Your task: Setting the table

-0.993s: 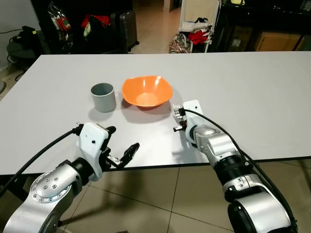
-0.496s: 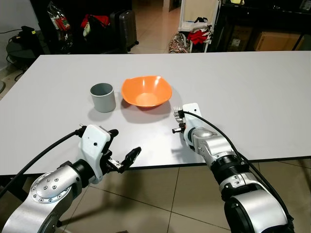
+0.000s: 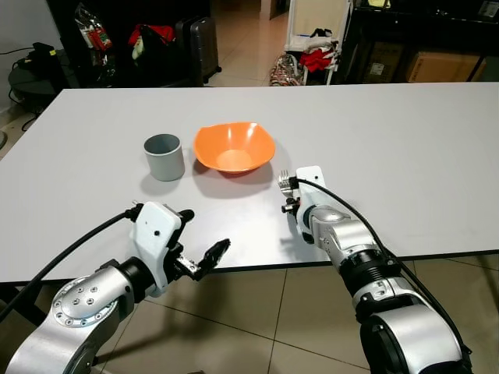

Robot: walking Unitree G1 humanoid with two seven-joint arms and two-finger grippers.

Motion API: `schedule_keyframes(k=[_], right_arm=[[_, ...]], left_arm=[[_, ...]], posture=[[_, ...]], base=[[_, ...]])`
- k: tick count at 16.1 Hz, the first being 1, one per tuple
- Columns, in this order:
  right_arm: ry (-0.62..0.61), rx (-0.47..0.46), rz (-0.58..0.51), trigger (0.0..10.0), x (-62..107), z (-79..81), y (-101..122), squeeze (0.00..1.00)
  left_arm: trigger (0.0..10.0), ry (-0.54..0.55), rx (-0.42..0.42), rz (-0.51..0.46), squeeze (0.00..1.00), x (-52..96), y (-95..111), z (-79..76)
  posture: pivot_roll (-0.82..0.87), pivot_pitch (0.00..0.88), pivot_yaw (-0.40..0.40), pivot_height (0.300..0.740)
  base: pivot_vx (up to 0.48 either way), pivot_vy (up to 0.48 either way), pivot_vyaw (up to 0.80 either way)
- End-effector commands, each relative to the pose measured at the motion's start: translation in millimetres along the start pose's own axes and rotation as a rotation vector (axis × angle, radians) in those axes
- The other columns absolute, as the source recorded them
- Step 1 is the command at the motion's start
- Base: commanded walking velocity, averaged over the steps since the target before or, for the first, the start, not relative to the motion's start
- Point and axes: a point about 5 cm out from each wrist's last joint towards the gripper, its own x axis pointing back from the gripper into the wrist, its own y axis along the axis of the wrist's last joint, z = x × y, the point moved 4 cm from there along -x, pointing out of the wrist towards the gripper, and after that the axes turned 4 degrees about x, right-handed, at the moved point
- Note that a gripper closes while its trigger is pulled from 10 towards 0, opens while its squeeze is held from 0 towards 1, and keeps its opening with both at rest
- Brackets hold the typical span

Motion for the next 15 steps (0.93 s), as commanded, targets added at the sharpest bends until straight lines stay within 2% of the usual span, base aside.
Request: schedule_keyframes(k=[1, 3, 5, 6, 9, 11, 13, 15], right_arm=[[0.012, -0.01, 0.088, 10.0, -2.2, 2.1, -22, 1.0], [0.01, -0.009, 0.066, 10.0, -1.1, -1.3, -15, 1.0], [0.025, -0.053, 0.002, 10.0, 5.1, -7.9, 3, 1.0], [0.061, -0.038, -0.047, 10.0, 13.1, -8.9, 16, 0.0], [0.099, 0.055, -0.109, 10.0, 44.5, -20.0, 29, 0.0], [0.103, 0.078, -0.114, 10.0, 51.4, -21.9, 30, 0.0], [0.123, 0.155, -0.137, 10.0, 66.2, -16.7, 31, 0.0], [0.133, 0.172, -0.143, 10.0, 72.1, -10.3, 33, 0.0]], left_arm=[[10.0, -0.008, -0.003, 0.01, 0.0, 0.2, -2, -1.8], [10.0, 0.004, -0.008, 0.0, 0.0, -1.9, -1, 0.1], [10.0, 0.038, -0.03, -0.029, 0.0, -5.2, 6, 7.0], [10.0, 0.067, -0.039, -0.055, 0.0, -5.2, 12, 11.3], [10.0, 0.123, -0.067, -0.09, 0.0, 0.1, 22, 19.2], [10.0, 0.139, -0.072, -0.102, 0.0, 3.1, 25, 22.8], [10.0, 0.164, -0.074, -0.108, 0.0, 9.3, 26, 28.9], [10.0, 0.169, -0.07, -0.107, 0.0, 11.5, 25, 29.9]], posture=[[0.01, 0.0, 0.023, 0.74], [0.01, 0.0, -0.001, 0.74], [0.0, 0.0, -0.039, 0.74], [0.0, 0.0, -0.05, 0.74], [-0.03, 0.0, -0.08, 0.74], [-0.04, 0.0, -0.075, 0.74], [-0.06, 0.001, -0.072, 0.74], [-0.07, 0.0, -0.074, 0.74]], base=[[0.0, 0.0, 0.0], [0.0, 0.0, 0.0], [0.0, 0.0, 0.0], [0.0, 0.0, 0.0], [0.0, 0.0, 0.0], [0.0, 0.0, 0.0], [0.0, 0.0, 0.0], [0.0, 0.0, 0.0]])
